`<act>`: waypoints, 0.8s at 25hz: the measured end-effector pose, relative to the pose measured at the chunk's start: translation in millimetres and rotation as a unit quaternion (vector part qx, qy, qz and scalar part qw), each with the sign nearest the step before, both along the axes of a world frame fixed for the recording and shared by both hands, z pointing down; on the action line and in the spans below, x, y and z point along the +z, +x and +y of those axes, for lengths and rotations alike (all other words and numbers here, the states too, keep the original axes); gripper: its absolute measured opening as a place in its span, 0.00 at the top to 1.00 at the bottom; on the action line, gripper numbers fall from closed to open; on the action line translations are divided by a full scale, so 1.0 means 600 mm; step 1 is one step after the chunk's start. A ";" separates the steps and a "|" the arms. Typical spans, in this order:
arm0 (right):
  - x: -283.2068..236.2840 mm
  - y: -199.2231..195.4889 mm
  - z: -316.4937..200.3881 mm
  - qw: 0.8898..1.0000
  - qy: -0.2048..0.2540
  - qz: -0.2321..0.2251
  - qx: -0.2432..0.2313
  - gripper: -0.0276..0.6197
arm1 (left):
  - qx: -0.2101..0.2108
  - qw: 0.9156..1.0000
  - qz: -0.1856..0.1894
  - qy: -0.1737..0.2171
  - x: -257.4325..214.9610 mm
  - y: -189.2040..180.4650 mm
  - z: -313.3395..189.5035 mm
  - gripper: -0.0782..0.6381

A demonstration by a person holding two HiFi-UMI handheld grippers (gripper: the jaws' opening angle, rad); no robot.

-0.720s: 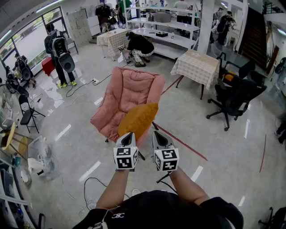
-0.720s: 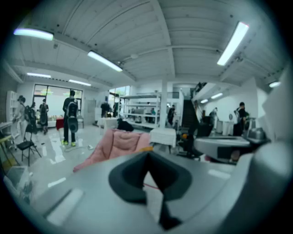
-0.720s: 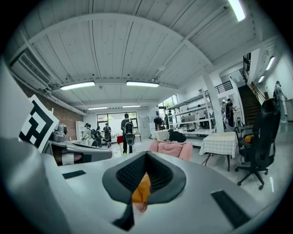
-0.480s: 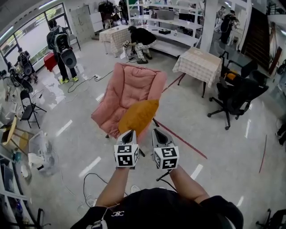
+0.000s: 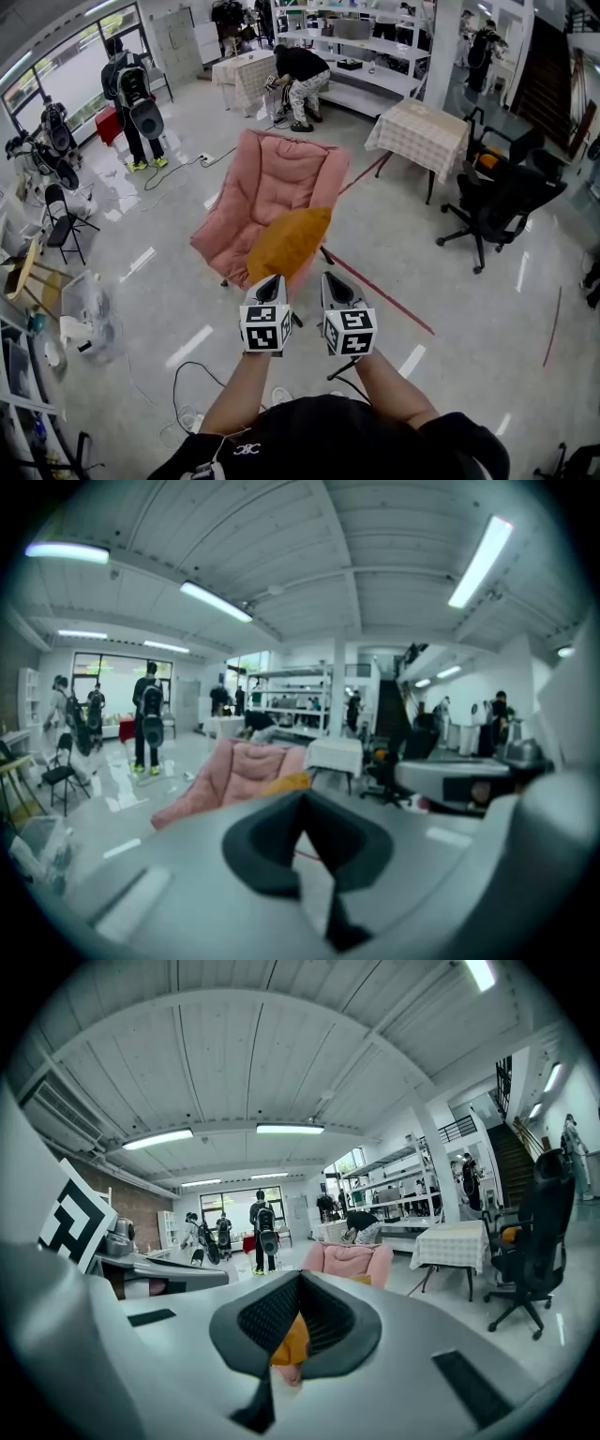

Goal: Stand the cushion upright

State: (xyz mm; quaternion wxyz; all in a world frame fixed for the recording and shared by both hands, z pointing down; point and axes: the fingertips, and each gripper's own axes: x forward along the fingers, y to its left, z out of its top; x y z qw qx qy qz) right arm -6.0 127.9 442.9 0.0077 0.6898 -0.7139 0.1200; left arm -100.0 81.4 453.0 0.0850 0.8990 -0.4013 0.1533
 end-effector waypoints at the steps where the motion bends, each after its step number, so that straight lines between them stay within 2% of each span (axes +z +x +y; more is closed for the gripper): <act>1: 0.002 0.003 -0.001 1.000 -0.002 0.000 -0.001 0.96 | -0.001 1.000 -0.001 -0.001 0.002 0.002 0.000 0.90; 20: 0.024 0.113 0.005 1.000 -0.007 0.006 -0.025 0.96 | -0.024 1.000 0.000 -0.012 0.033 0.095 0.019 0.90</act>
